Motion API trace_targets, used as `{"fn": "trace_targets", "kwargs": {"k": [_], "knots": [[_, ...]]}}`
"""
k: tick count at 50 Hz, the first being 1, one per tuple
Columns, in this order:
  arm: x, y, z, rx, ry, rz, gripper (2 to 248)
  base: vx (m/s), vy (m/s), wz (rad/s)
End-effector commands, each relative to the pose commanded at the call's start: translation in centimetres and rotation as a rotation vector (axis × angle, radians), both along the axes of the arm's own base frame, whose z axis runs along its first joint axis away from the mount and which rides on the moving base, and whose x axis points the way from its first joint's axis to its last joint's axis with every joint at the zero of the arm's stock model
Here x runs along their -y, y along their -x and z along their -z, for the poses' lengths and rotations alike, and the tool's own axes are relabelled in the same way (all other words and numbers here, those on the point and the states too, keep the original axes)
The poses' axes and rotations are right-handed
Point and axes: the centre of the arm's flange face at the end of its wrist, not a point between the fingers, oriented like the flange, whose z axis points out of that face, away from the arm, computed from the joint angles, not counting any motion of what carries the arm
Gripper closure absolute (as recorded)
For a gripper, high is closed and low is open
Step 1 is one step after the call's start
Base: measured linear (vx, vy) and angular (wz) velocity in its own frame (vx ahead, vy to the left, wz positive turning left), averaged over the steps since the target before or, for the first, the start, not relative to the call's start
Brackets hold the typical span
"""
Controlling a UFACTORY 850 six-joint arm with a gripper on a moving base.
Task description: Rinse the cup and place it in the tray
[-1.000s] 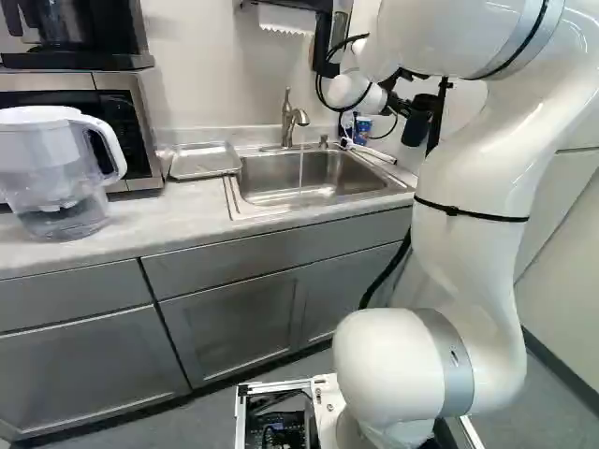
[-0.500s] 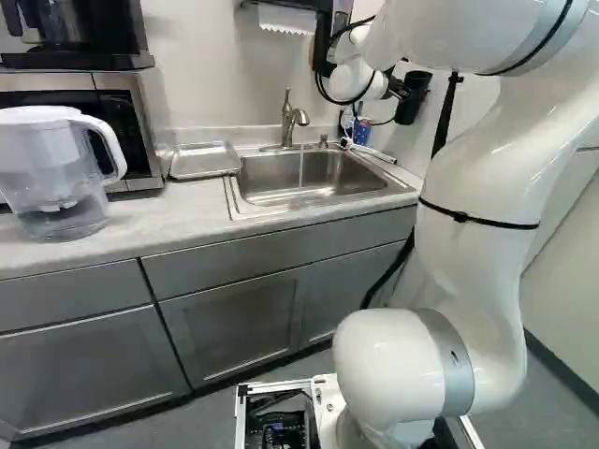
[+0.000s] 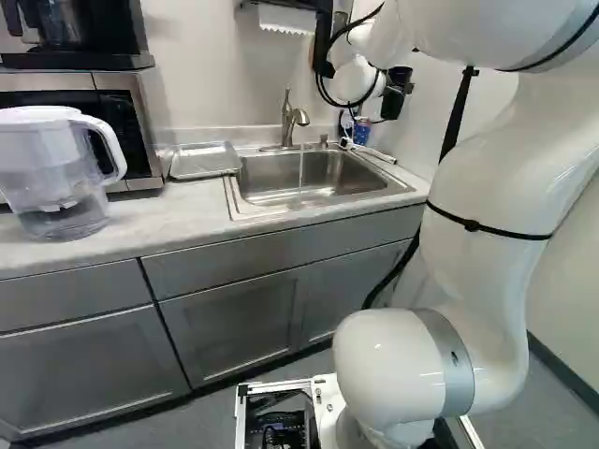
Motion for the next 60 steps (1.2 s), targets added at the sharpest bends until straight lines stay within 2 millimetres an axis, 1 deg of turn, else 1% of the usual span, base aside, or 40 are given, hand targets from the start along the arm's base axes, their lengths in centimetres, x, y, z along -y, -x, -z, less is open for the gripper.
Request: {"fn": "trace_targets", "kwargs": {"k": [10, 15, 33, 60], "knots": [[-0.6, -0.5, 0.1, -0.040, 0.028, -0.089, 126, 0.000, 0.000, 0.000], [-0.9, -0.4, 0.1, -0.060, 0.041, -0.130, 126, 0.000, 0.000, 0.000], [-2.2, 1.7, 0.4, -0.144, 0.079, -0.271, 126, 0.000, 0.000, 0.000], [-3.5, 1.4, 1.1, -0.127, -0.062, -0.422, 126, 0.000, 0.000, 0.000]]}}
